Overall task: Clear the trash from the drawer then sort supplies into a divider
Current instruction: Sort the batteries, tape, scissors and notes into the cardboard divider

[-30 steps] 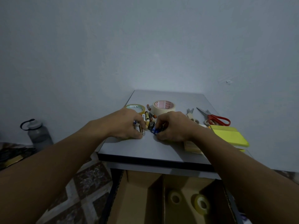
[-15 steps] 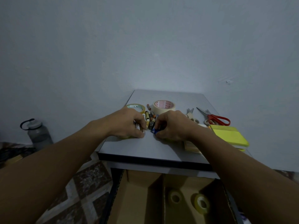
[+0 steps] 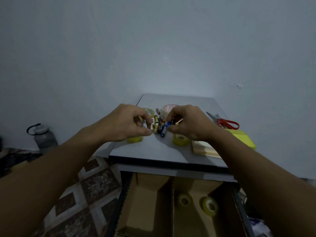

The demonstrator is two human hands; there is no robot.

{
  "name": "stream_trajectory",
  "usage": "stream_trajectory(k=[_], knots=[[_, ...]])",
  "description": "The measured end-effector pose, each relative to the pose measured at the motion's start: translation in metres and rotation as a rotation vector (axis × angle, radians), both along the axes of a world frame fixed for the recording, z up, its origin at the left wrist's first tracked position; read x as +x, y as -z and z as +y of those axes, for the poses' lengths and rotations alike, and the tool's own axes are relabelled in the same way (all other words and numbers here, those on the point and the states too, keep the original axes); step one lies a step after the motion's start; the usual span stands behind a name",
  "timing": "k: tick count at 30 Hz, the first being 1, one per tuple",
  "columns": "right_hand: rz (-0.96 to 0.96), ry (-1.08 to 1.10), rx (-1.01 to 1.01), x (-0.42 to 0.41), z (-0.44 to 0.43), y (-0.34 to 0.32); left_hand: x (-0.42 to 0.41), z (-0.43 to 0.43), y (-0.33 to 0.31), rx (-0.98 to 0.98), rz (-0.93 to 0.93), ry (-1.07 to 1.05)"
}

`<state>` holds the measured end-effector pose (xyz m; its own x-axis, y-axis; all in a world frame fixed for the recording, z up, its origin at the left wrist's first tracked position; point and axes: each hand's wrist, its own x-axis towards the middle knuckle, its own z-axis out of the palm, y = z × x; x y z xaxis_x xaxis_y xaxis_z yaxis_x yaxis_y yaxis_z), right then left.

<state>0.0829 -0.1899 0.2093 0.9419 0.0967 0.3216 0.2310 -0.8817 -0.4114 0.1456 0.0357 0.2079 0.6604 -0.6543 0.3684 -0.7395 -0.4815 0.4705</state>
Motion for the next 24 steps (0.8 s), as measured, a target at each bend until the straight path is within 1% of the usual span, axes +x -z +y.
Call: stream_trajectory(k=[6,11,13,16,18,20,24], knots=[[-0.047,0.021,0.147,-0.049,0.000,-0.003,-0.053,0.031,0.015,-0.080,0.139,0.003],[-0.034,0.005,0.247,-0.094,0.008,0.015,-0.100,0.052,0.051,-0.035,0.188,0.097],[-0.017,-0.005,0.279,-0.111,0.013,0.027,-0.117,0.060,0.070,0.017,0.200,0.120],[0.022,-0.008,0.306,-0.136,0.021,0.042,-0.144,0.064,0.097,0.151,0.214,0.147],[0.058,0.001,0.321,-0.150,0.025,0.050,-0.161,0.062,0.113,0.275,0.267,0.151],[0.088,0.003,0.346,-0.161,0.030,0.057,-0.173,0.059,0.126,0.406,0.265,0.191],[0.116,0.006,0.361,-0.177,0.038,0.065,-0.184,0.045,0.145,0.518,0.248,0.265]])
